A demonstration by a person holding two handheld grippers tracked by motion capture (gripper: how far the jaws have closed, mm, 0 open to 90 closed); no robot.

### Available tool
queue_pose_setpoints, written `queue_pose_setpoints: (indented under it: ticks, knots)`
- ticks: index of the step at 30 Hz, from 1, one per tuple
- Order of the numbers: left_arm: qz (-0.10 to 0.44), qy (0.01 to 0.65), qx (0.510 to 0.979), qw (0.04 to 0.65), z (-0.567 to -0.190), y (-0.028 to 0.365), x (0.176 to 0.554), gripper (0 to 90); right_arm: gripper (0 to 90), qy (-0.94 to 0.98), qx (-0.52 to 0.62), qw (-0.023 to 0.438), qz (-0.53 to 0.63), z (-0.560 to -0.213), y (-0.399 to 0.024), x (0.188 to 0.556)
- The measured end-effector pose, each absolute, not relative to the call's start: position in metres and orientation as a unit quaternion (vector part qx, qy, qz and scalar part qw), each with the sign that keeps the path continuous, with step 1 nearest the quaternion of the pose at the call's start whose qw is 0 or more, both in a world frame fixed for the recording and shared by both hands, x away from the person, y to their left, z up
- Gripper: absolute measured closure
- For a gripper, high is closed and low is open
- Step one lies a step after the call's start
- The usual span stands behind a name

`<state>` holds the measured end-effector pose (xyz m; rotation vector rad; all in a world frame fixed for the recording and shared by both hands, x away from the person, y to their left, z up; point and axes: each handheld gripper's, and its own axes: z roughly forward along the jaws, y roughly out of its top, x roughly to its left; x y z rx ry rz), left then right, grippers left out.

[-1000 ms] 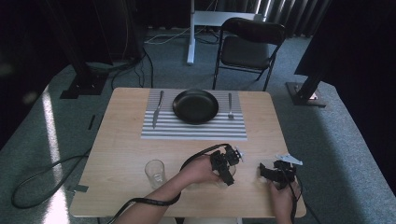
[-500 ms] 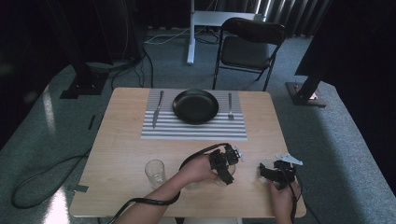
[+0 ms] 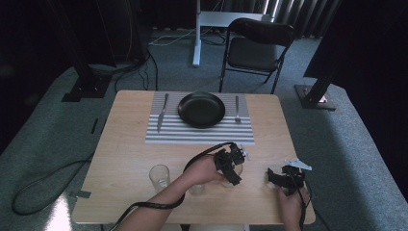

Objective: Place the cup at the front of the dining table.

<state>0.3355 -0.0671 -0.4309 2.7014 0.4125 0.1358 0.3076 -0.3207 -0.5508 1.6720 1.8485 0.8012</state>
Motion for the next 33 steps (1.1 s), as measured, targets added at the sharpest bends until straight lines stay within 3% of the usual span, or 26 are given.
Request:
queue_pose_setpoints:
  ticks: [33]
  knots:
    - [0.066,0.234,0.948,0.203,-0.419,-0.024,0.382,28.8,12.5,0.681,0.617,0.259,0.296,-0.551,-0.321,0.308]
